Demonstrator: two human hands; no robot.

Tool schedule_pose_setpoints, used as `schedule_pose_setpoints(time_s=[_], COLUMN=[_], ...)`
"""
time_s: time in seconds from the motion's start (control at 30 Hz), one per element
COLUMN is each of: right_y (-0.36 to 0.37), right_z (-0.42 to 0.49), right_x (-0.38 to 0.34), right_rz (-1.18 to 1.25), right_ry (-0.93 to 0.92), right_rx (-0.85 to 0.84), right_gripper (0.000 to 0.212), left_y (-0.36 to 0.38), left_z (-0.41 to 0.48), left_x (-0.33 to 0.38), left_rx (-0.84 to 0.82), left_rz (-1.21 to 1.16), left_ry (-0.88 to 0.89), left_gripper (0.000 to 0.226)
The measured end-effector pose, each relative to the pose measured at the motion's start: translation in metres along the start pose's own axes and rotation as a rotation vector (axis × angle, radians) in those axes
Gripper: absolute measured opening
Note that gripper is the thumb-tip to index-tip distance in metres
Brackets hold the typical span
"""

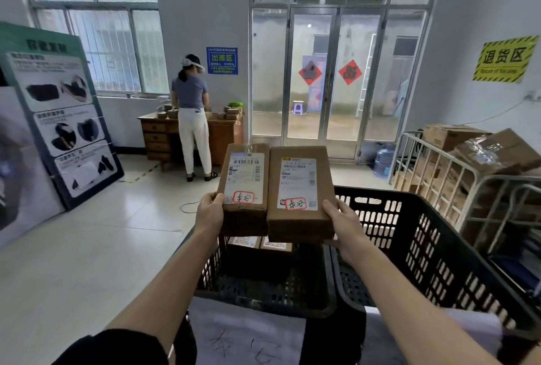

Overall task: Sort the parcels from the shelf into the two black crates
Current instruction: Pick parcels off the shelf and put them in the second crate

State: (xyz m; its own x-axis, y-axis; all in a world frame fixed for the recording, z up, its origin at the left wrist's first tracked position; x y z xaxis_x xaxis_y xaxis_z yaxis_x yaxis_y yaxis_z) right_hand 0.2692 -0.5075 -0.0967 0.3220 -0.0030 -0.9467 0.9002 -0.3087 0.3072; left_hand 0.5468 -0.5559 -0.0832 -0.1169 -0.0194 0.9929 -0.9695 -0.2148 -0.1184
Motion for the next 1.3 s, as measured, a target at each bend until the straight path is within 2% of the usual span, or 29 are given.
schedule_pose_setpoints(time_s=[0.2,0.37,0.4,0.47,0.6,0.73,0.83,0.87,0.93,1.07,1.2,1.3], right_y=[0.011,-0.004,-0.004,-0.003,0.003,-0.002,-0.004,-0.006,-0.009,-0.009,-0.003,-0.002], right_z=[0.045,0.059,0.061,0.065,0.062,0.055,0.057,0.060,0.065,0.075,0.080,0.085], right_x=[0.069,0.124,0.132,0.146,0.169,0.198,0.207,0.211,0.218,0.236,0.246,0.245], right_rz=[-0.124,-0.313,-0.338,-0.398,-0.556,-0.646,-0.786,-0.841,-0.916,-1.038,-1.131,-1.172], right_ry=[0.206,0.415,0.450,0.499,0.568,0.717,0.817,0.849,0.898,0.925,0.897,0.867], right_rx=[0.155,0.189,0.191,0.193,0.150,0.113,0.055,0.026,-0.033,-0.124,-0.190,-0.232], right_gripper=[0.027,0.019,0.019,0.022,0.031,0.028,0.013,0.014,0.030,0.039,0.018,0.010], left_y=[0.000,0.019,0.021,0.020,0.015,0.022,0.028,0.030,0.032,0.031,0.032,0.035], left_z=[0.063,0.070,0.068,0.069,0.077,0.083,0.087,0.088,0.089,0.093,0.096,0.100], left_x=[-0.053,-0.124,-0.137,-0.160,-0.195,-0.202,-0.208,-0.213,-0.221,-0.230,-0.226,-0.226], left_rx=[-0.057,-0.345,-0.402,-0.465,-0.501,-0.601,-0.661,-0.691,-0.747,-0.796,-0.797,-0.792], left_rz=[0.257,0.421,0.436,0.493,0.625,0.785,0.925,0.947,0.989,1.138,1.248,1.283], left_ry=[-0.110,-0.298,-0.339,-0.400,-0.475,-0.456,-0.440,-0.455,-0.485,-0.485,-0.428,-0.365], left_gripper=[0.016,0.010,0.008,0.018,0.028,0.029,0.030,0.031,0.034,0.037,0.037,0.035])
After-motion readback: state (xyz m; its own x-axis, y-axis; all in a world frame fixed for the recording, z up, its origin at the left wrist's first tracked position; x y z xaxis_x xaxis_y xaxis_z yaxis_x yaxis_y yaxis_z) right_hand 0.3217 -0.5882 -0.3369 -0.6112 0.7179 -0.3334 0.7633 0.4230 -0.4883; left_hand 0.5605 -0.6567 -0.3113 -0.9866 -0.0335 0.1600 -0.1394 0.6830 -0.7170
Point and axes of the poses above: each hand's wrist, its own z-axis towards the middle knuckle, its own y-axis out of the palm, x = y × z, the point moved 9 cm from there along z, towards the middle knuckle, and after that the axes turned 13 degrees about z, right-handed, at the moved point
